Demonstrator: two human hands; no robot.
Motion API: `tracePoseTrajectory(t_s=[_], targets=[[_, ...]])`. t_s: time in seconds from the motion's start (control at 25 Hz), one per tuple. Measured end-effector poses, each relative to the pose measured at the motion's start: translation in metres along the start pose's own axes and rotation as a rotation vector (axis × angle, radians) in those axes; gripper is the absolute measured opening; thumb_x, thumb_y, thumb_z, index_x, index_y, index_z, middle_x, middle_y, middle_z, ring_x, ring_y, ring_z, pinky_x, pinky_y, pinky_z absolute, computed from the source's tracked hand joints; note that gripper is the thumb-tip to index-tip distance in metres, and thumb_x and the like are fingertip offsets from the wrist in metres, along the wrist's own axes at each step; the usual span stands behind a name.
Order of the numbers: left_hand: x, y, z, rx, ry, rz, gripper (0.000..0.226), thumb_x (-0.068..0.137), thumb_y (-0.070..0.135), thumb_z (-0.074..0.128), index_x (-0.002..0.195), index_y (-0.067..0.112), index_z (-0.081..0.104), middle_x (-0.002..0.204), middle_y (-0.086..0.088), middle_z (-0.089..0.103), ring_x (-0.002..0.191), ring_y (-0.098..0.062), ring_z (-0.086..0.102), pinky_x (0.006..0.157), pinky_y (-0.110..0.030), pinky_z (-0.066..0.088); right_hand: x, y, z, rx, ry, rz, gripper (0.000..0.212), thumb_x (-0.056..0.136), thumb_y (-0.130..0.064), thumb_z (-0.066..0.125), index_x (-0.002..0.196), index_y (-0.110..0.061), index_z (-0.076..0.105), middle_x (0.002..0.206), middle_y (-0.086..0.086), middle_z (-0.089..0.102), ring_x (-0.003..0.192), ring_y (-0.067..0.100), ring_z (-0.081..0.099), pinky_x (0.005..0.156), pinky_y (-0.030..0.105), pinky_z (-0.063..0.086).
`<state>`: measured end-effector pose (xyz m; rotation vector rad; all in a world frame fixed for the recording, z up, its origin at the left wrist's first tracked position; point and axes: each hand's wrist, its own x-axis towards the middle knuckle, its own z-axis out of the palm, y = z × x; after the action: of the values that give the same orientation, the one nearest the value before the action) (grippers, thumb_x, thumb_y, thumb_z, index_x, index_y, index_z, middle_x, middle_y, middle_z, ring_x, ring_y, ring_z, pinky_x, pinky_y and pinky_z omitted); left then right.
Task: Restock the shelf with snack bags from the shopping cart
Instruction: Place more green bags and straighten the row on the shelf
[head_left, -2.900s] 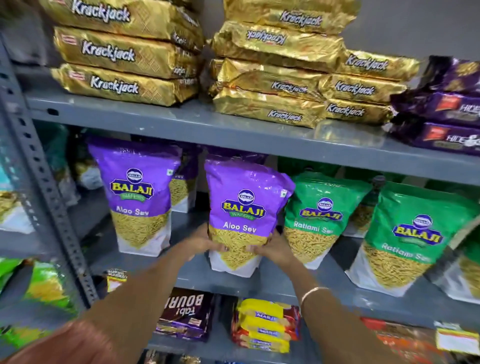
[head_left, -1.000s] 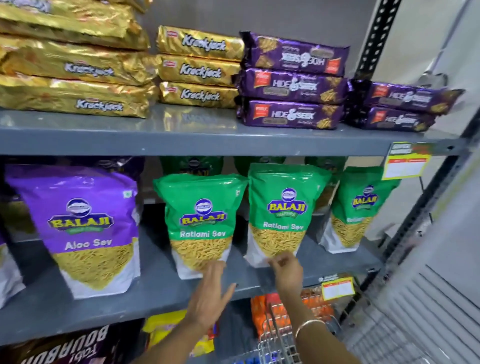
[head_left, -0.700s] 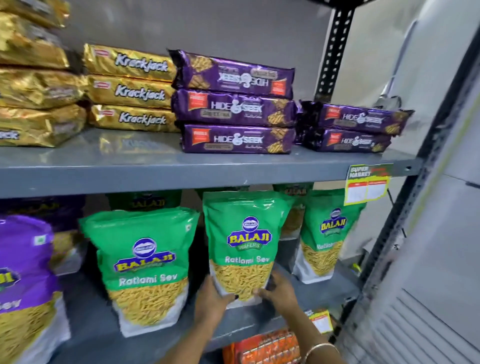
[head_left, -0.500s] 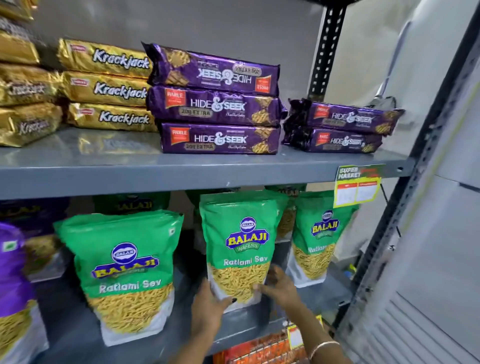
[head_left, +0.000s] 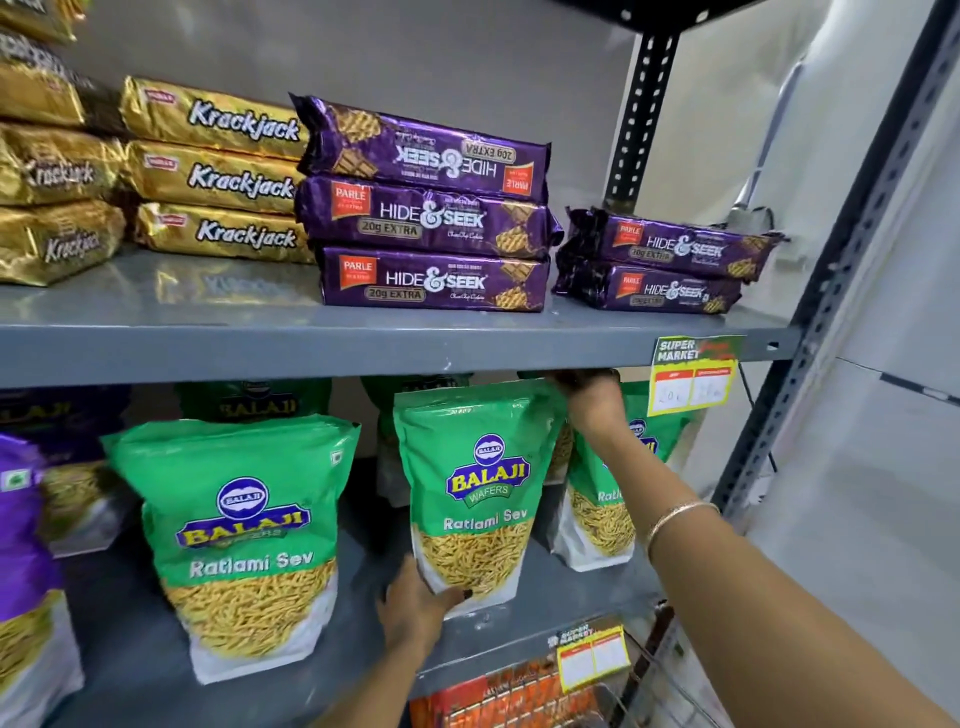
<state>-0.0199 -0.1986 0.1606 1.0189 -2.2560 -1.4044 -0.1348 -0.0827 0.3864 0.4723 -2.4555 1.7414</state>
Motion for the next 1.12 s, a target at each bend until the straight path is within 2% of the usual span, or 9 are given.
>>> tracePoseTrajectory(t_s=[0.16,0.28,0.4,0.52,0.6,0.68,0.84,0.96,1.12], targets=[[-0.003,0.006,0.011,-0.006,0.01,0.005,0.057,0.065,0.033,0.077,0.111,0.012,0.05,0.124,-0.009,0.065,0.12,-0.028,0.054,0.111,-0.044,0.028,-0.004,0.003,0.004,0.086,0.156,-0.096,0.017,0.086,-0.001,0.051,0.097,-0.002,0.064,0.101,0.011,0.073,0.101,0.025,0.061,0.097,0.03,0.041],[-0.015,0.006,0.009,-0.018,0.043,0.053,0.079,0.063,0.036,0.078,0.126,0.012,0.038,0.133,-0.007,0.056,0.127,-0.026,0.047,0.113,-0.045,0.026,-0.014,0.008,0.005,-0.414,0.196,-0.268,0.021,0.086,-0.004,0.052,0.099,0.004,0.065,0.104,0.025,0.069,0.09,0.036,0.064,0.072,0.032,0.045],[-0.039,-0.007,-0.01,0.069,0.102,0.208,0.094,0.062,0.056,0.071,0.136,0.014,0.031,0.138,-0.005,0.044,0.132,-0.024,0.038,0.107,-0.038,0.031,-0.037,-0.011,0.02,-0.631,0.132,-0.46,0.026,0.088,-0.011,0.05,0.098,0.009,0.063,0.099,0.032,0.066,0.085,0.046,0.061,0.071,0.045,0.048],[-0.059,-0.035,-0.03,0.269,0.253,0.351,0.087,0.064,0.077,0.039,0.122,0.012,0.044,0.114,-0.01,0.064,0.111,-0.023,0.052,0.092,-0.025,0.035,-0.072,-0.045,0.064,-0.478,-0.045,-0.517,0.032,0.086,-0.024,0.055,0.102,0.003,0.062,0.104,0.028,0.067,0.092,0.044,0.061,0.077,0.044,0.047],[-0.068,-0.053,-0.049,0.276,0.332,0.368,0.081,0.057,0.073,0.04,0.108,0.01,0.046,0.1,-0.013,0.066,0.098,-0.024,0.051,0.085,-0.028,0.034,-0.093,-0.067,0.099,-0.478,-0.259,-0.541,0.036,0.084,-0.033,0.058,0.106,-0.005,0.063,0.106,0.023,0.068,0.097,0.039,0.061,0.078,0.039,0.047],[-0.073,-0.062,-0.079,0.158,0.47,0.353,0.084,0.061,0.076,0.041,0.109,0.007,0.044,0.111,-0.016,0.053,0.1,-0.03,0.042,0.088,-0.04,0.04,-0.107,-0.085,0.128,-0.517,-0.469,-0.553,0.04,0.082,-0.038,0.058,0.112,-0.013,0.061,0.113,0.017,0.068,0.104,0.034,0.06,0.085,0.036,0.047],[-0.044,-0.078,-0.144,-0.093,0.512,-0.019,0.109,0.039,0.03,0.089,0.129,-0.003,0.039,0.131,-0.029,0.047,0.122,-0.044,0.043,0.099,-0.055,0.041,-0.113,-0.098,0.155,-0.616,-0.551,-0.553,0.027,0.086,-0.03,0.054,0.109,-0.02,0.063,0.12,0.004,0.066,0.11,0.025,0.059,0.088,0.031,0.044],[-0.024,-0.094,-0.171,-0.141,0.261,-0.069,0.094,0.046,0.016,0.088,0.126,0.005,0.04,0.126,-0.021,0.058,0.117,-0.037,0.055,0.094,-0.047,0.048,-0.117,-0.102,0.163,-0.559,-0.47,-0.529,0.024,0.087,-0.025,0.052,0.106,-0.017,0.065,0.119,0.005,0.066,0.108,0.027,0.058,0.085,0.031,0.045],[-0.019,-0.108,-0.168,-0.139,0.283,-0.008,0.081,0.051,0.02,0.086,0.119,0.008,0.044,0.12,-0.02,0.061,0.11,-0.038,0.058,0.087,-0.048,0.051,-0.115,-0.102,0.165,-0.473,-0.456,-0.419,0.028,0.085,-0.031,0.056,0.107,-0.017,0.065,0.122,0.008,0.064,0.109,0.03,0.057,0.084,0.033,0.045]])
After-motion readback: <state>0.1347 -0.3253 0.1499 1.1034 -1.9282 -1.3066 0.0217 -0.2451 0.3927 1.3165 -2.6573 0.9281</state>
